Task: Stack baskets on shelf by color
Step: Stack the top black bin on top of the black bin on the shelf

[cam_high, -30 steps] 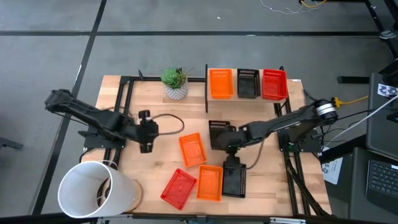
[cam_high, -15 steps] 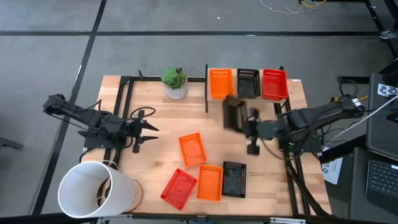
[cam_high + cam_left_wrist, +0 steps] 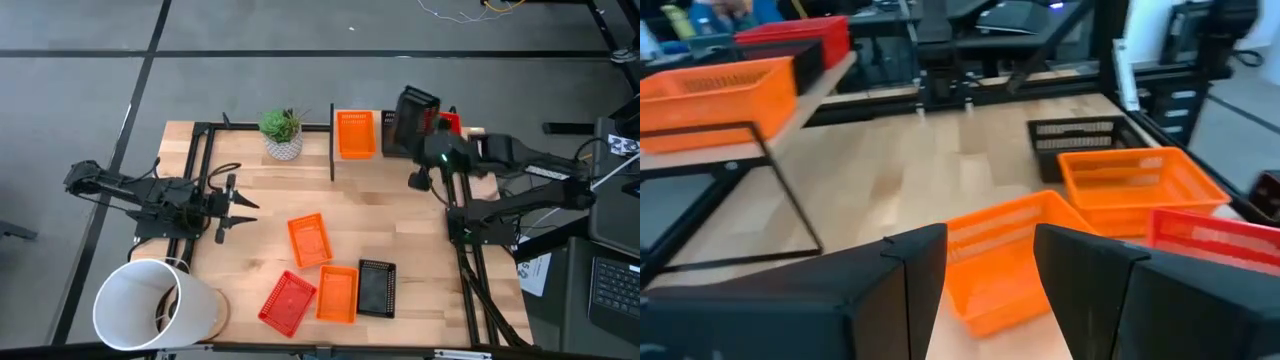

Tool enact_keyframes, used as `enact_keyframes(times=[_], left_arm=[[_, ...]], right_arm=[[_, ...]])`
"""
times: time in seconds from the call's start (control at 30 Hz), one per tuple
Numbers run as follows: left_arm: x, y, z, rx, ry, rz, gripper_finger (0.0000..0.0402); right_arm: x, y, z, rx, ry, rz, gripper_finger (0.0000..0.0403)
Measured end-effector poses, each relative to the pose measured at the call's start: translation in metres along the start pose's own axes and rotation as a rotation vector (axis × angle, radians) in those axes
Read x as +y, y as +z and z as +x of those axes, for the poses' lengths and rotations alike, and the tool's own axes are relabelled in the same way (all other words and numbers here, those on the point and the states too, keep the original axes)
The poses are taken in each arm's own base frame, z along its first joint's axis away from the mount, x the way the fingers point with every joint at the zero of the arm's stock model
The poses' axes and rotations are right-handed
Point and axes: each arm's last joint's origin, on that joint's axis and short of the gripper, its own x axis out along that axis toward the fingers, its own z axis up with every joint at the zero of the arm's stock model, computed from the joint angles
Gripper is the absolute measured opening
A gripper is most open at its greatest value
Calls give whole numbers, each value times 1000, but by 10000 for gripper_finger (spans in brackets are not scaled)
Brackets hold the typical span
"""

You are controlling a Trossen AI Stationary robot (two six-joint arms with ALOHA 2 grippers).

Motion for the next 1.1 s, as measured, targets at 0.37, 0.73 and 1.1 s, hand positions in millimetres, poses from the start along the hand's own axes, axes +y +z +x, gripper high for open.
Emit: enact_keyframes(times=[0.37,0.73,1.1], left_arm=[[7,-1,1,3,-19,-12,147],[8,-2,2,13,-31,-13,147],[8,-3,2,22,-37,-15,147]], right_arm=[[-18,7,59,265,266,-137,0],[-24,6,78,316,297,-130,0],[-24,5,77,304,334,-118,0]])
